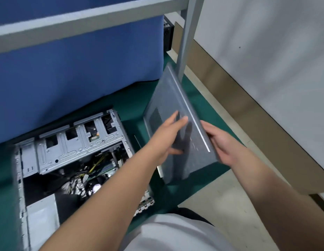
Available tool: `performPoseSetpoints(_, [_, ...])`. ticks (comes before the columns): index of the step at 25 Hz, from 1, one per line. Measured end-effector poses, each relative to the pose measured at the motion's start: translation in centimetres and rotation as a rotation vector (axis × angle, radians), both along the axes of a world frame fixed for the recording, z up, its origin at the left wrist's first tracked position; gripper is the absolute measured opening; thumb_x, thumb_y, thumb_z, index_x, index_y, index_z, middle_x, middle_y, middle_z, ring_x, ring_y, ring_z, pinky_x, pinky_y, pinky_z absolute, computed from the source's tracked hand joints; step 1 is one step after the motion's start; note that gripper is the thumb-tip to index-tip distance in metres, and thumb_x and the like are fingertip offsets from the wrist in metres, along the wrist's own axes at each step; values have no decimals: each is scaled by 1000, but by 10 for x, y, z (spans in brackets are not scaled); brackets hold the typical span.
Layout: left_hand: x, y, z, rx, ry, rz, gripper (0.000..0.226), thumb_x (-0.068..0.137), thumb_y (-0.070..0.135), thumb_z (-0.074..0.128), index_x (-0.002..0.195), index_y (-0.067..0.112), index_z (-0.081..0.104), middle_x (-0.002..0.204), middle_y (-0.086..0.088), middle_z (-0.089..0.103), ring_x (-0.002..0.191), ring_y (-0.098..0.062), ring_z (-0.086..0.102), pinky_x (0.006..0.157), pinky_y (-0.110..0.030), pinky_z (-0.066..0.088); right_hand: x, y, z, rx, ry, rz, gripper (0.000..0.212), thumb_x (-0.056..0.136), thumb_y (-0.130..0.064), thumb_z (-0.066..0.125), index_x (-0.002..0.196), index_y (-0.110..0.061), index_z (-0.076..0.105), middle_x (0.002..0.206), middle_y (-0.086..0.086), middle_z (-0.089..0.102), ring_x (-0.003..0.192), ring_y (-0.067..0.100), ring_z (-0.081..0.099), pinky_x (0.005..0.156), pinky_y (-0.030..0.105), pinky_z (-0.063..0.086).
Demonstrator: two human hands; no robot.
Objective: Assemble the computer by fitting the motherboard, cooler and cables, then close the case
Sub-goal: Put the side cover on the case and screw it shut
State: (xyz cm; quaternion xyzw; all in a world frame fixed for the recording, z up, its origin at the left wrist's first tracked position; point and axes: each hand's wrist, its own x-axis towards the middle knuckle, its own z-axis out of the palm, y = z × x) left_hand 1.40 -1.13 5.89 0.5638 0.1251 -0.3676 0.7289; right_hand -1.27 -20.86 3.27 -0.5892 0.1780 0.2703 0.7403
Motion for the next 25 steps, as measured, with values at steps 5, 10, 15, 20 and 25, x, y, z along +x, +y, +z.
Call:
performPoseSetpoints(5, [-7, 58, 26, 89, -97, 75, 83, 83, 52, 81, 153, 38, 38, 134, 12, 55, 115, -31, 63, 74, -57, 63, -27, 112, -2, -126, 65, 125, 51, 80, -81, 60, 118, -49, 70, 115, -14, 75, 110, 16, 69, 91, 40, 52])
performPoseSetpoints(10, [-13, 110, 27, 248, -223, 240, 37, 90, -1, 58, 123, 15, 62, 110, -15, 74, 85, -34, 76, 64, -48, 64, -41, 167, -42, -241, 47, 73, 67, 89, -76, 52, 147, -42, 48, 143, -18, 54, 137, 15, 45, 115, 41, 34])
performPoseSetpoints(15, [-42, 172, 14, 76, -161, 385, 37, 91, -11, 47, 113, 8, 70, 95, -10, 78, 73, -21, 69, 59, -34, 59, -41, 151, -62, -621, -31, 70, 68, 97, -62, 54, 152, -22, 46, 157, -3, 45, 143, 18, 41, 117, 32, 30])
performPoseSetpoints(20, [-70, 234, -3, -92, -127, 459, 36, 93, -9, 46, 112, 6, 72, 96, -13, 77, 69, -20, 72, 60, -31, 60, -18, 110, -54, -749, 55, -116, 60, 96, -45, 67, 142, -10, 56, 142, 11, 59, 127, 32, 58, 112, 45, 43])
performPoseSetpoints(25, [-100, 291, -22, -122, -143, 533, 51, 93, -12, 44, 124, 21, 68, 99, -13, 76, 70, -21, 71, 67, -34, 62, -2, 136, -46, -595, 36, -268, 28, 90, -40, 75, 100, -14, 73, 109, 11, 74, 107, 34, 67, 101, 52, 53])
